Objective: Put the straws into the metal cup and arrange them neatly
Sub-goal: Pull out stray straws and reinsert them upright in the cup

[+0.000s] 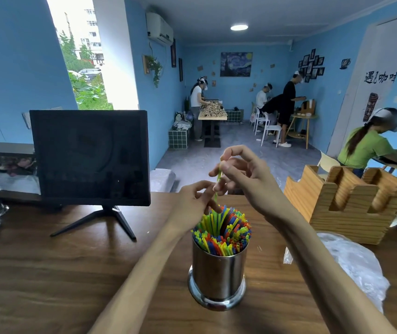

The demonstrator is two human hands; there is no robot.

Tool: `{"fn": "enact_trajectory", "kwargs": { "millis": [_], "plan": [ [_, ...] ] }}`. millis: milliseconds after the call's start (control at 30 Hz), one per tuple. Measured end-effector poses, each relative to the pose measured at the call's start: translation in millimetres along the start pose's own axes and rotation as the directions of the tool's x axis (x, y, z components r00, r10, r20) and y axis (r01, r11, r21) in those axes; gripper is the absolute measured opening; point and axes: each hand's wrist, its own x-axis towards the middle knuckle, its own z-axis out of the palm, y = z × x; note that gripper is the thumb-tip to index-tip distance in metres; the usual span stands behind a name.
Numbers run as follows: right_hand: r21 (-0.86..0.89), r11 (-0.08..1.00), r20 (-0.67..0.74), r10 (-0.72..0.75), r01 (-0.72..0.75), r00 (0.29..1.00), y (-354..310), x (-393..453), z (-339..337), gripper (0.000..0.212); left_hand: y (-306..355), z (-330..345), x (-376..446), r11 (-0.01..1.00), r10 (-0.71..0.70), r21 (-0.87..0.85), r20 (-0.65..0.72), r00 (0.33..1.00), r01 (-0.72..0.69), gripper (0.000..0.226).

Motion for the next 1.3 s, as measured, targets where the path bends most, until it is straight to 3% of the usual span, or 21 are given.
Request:
{"fn": "enact_trajectory", "kwargs": {
  "millis": [133,300,433,500,567,667,733,767,833,933,1000,1133,1300],
  "plan": [
    [0.049,0.999,0.069,-0.002,-0.002,0.998,-12,-4,-3,0.010,21,-3,-3,0.960,-0.085,-0.262,0.067,0.994,0.100,0.035],
    [-0.007,0.996,0.344,0.086,-0.089,0.935,2,-9,-9,0.013,32,-8,4,0.823,-0.127,-0.562,-0.046,0.991,0.080,0.015],
    [-0.351,0.919,0.524,0.353,-0.181,0.775,39,-10,-16,0.016,22,-10,11,0.880,-0.044,-0.465,-0.277,0.960,-0.094,0.032],
    [-0.400,0.896,0.537,0.398,-0.191,0.744,50,-10,-22,0.017,15,-9,11,0.921,0.062,-0.347,-0.312,0.948,-0.175,0.047],
    [-0.346,0.901,0.436,0.402,-0.263,0.805,54,-9,-26,0.020,9,-7,7,0.948,0.158,-0.219,-0.302,0.940,-0.230,0.061],
    [-0.251,0.899,0.051,0.382,-0.359,0.923,67,-8,-29,0.024,6,-6,0,0.965,0.200,-0.120,-0.244,0.949,-0.234,0.082],
    [-0.314,0.874,-0.164,0.334,-0.370,0.928,79,-5,-30,0.024,4,-5,-3,0.975,0.217,-0.006,-0.188,0.958,-0.222,0.095],
    [-0.352,0.852,-0.205,0.332,-0.386,0.921,85,-3,-31,0.019,1,-5,-4,0.971,0.237,0.077,-0.159,0.958,-0.227,0.098],
    [-0.427,0.798,-0.166,0.394,-0.426,0.904,98,-2,-34,0.010,-4,-6,-5,0.953,0.258,0.188,-0.087,0.962,-0.238,0.100],
    [-0.517,0.735,-0.101,0.456,-0.438,0.884,111,-5,-33,0.020,-9,-5,-8,0.949,0.207,0.243,0.005,0.978,-0.202,0.092],
    [-0.535,0.725,-0.127,0.438,-0.433,0.890,113,-6,-30,0.021,-12,-4,-10,0.949,0.188,0.254,0.025,0.982,-0.188,0.078],
    [-0.547,0.712,-0.155,0.432,-0.441,0.889,112,-6,-30,0.021,-23,-3,-14,0.929,0.221,0.300,0.024,0.975,-0.218,0.027],
    [-0.534,0.736,-0.209,0.363,-0.417,0.908,108,-4,-24,0.017,-28,-3,-18,0.917,0.137,0.363,0.104,0.985,-0.166,0.016]
  ]
}}
